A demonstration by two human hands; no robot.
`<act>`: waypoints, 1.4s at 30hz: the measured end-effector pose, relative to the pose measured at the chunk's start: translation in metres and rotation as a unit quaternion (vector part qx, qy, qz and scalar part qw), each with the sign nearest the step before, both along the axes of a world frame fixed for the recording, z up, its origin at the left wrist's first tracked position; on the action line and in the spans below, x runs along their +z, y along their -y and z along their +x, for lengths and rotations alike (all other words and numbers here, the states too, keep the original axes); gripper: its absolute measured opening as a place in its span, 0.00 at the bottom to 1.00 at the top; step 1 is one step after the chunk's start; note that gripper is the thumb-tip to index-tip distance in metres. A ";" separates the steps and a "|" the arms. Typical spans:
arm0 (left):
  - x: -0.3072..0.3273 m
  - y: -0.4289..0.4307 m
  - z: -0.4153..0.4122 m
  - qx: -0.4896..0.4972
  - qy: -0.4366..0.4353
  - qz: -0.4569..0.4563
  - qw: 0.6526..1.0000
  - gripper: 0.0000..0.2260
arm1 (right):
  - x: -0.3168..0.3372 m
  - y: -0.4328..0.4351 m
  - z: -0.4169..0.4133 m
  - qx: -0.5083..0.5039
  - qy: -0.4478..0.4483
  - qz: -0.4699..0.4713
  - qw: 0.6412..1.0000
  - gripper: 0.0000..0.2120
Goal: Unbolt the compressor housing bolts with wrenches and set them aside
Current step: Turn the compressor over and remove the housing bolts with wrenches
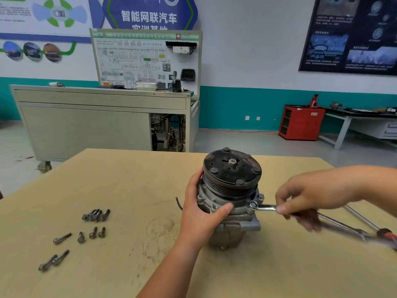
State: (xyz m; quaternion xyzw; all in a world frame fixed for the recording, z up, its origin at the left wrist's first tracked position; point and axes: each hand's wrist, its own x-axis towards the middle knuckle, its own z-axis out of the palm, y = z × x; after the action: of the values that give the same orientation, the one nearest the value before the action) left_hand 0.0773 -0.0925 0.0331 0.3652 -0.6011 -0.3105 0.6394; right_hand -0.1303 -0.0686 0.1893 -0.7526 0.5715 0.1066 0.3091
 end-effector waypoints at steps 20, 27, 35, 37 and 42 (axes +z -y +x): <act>0.000 0.001 -0.001 -0.002 -0.018 -0.011 1.000 0.38 | -0.054 -0.053 0.034 -0.222 0.461 0.099 0.853 0.10; 0.000 0.002 -0.001 -0.006 -0.015 -0.018 1.000 0.37 | -0.053 -0.049 0.038 -0.239 0.450 0.057 0.859 0.12; -0.003 0.003 -0.001 -0.004 -0.020 -0.029 0.999 0.35 | -0.056 -0.051 0.033 -0.235 0.433 0.053 0.869 0.12; -0.003 0.004 -0.001 -0.004 -0.019 -0.031 0.999 0.35 | -0.057 -0.049 0.033 -0.230 0.430 0.060 0.871 0.12; -0.003 0.004 -0.001 -0.001 -0.017 -0.030 0.999 0.35 | -0.047 -0.037 0.023 -0.190 0.362 0.089 0.908 0.14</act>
State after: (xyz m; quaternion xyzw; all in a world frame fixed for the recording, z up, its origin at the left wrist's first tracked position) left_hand 0.0759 -0.0960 0.0301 0.3403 -0.5990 -0.2994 0.6601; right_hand -0.1076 -0.0320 0.1420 -0.5862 0.5405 -0.1838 0.5749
